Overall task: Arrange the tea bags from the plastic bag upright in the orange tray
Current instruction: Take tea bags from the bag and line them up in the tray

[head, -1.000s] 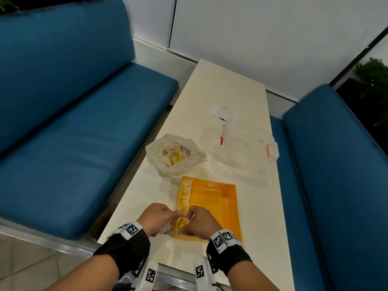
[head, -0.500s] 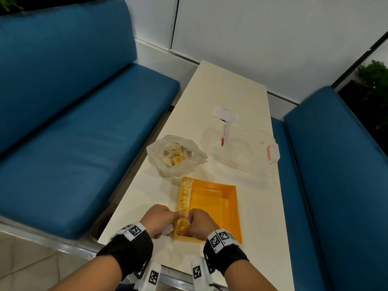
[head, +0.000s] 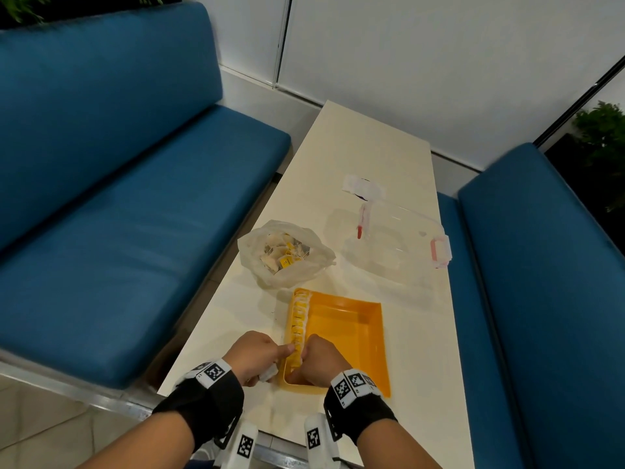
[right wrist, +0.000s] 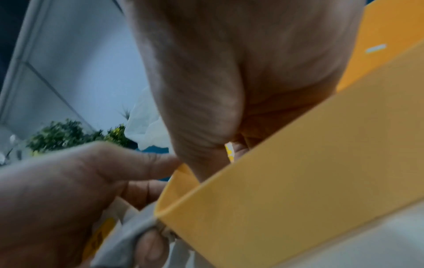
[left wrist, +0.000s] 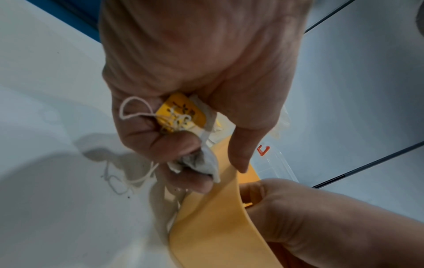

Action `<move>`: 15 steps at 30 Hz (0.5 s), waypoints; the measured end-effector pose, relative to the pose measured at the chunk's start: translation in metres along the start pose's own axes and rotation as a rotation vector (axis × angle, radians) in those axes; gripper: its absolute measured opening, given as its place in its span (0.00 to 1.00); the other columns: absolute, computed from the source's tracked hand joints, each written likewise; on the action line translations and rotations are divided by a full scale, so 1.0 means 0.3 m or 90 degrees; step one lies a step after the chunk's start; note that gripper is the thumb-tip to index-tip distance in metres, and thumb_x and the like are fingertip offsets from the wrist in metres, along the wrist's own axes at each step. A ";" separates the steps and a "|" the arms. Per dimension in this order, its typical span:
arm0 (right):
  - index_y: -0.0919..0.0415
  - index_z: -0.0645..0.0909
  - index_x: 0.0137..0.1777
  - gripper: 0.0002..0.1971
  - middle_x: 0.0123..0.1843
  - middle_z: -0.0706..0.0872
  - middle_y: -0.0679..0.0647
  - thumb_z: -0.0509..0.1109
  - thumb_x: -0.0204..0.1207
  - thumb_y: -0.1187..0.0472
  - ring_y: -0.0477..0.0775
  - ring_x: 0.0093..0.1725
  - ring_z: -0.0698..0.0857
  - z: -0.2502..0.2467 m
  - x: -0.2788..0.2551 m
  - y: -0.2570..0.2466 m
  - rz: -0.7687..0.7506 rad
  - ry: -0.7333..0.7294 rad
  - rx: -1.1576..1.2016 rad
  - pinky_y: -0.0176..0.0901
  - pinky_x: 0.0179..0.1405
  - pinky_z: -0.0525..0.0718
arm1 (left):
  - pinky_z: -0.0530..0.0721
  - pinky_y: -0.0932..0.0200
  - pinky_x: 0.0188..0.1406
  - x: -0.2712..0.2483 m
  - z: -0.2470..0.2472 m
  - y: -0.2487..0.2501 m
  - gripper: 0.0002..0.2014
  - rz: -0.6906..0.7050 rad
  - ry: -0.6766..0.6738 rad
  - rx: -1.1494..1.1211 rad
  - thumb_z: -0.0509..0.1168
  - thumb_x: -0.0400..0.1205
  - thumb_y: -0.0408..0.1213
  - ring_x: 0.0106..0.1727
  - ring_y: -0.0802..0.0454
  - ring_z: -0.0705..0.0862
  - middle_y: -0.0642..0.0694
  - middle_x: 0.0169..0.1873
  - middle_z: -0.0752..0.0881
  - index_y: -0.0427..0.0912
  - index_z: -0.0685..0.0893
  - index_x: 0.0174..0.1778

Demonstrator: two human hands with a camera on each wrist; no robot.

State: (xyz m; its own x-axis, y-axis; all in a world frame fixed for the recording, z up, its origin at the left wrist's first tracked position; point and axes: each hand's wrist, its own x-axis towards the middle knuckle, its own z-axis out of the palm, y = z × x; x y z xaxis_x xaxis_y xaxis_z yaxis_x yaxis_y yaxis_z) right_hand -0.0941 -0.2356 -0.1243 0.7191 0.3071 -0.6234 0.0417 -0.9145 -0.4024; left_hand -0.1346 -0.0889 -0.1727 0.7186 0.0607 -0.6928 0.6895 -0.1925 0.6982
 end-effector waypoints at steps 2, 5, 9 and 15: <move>0.51 0.76 0.34 0.14 0.46 0.90 0.57 0.81 0.64 0.63 0.58 0.50 0.91 0.003 0.001 0.010 0.004 0.005 0.031 0.55 0.51 0.90 | 0.68 0.65 0.19 -0.006 -0.015 -0.003 0.25 -0.007 -0.016 -0.016 0.70 0.81 0.59 0.16 0.49 0.73 0.41 0.21 0.82 0.37 0.83 0.36; 0.53 0.74 0.34 0.16 0.46 0.89 0.57 0.82 0.63 0.64 0.59 0.49 0.91 0.014 0.006 0.017 0.001 0.024 0.048 0.60 0.52 0.90 | 0.77 0.53 0.34 -0.004 -0.036 -0.018 0.26 -0.021 -0.014 -0.119 0.63 0.85 0.59 0.23 0.44 0.80 0.42 0.20 0.81 0.35 0.89 0.48; 0.52 0.73 0.37 0.20 0.40 0.87 0.52 0.85 0.60 0.63 0.54 0.43 0.91 0.007 0.012 0.027 0.034 0.001 0.089 0.55 0.47 0.91 | 0.75 0.51 0.37 -0.034 -0.066 -0.011 0.25 -0.005 -0.018 -0.252 0.55 0.91 0.50 0.23 0.43 0.82 0.41 0.28 0.83 0.32 0.89 0.54; 0.51 0.78 0.50 0.11 0.45 0.85 0.50 0.75 0.72 0.63 0.46 0.41 0.84 -0.054 0.011 0.011 -0.086 0.148 0.133 0.45 0.40 0.84 | 0.78 0.58 0.28 -0.074 -0.086 0.048 0.24 -0.004 -0.022 -0.399 0.55 0.91 0.49 0.42 0.38 0.85 0.37 0.43 0.88 0.34 0.90 0.55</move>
State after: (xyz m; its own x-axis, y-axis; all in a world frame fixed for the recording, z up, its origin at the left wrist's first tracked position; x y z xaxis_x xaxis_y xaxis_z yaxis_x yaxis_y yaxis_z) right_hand -0.0804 -0.2417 -0.1169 0.8570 0.3307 -0.3952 0.0211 -0.7888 -0.6143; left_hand -0.1382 -0.0679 -0.1427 0.7185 0.0264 -0.6950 0.6232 0.4193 0.6602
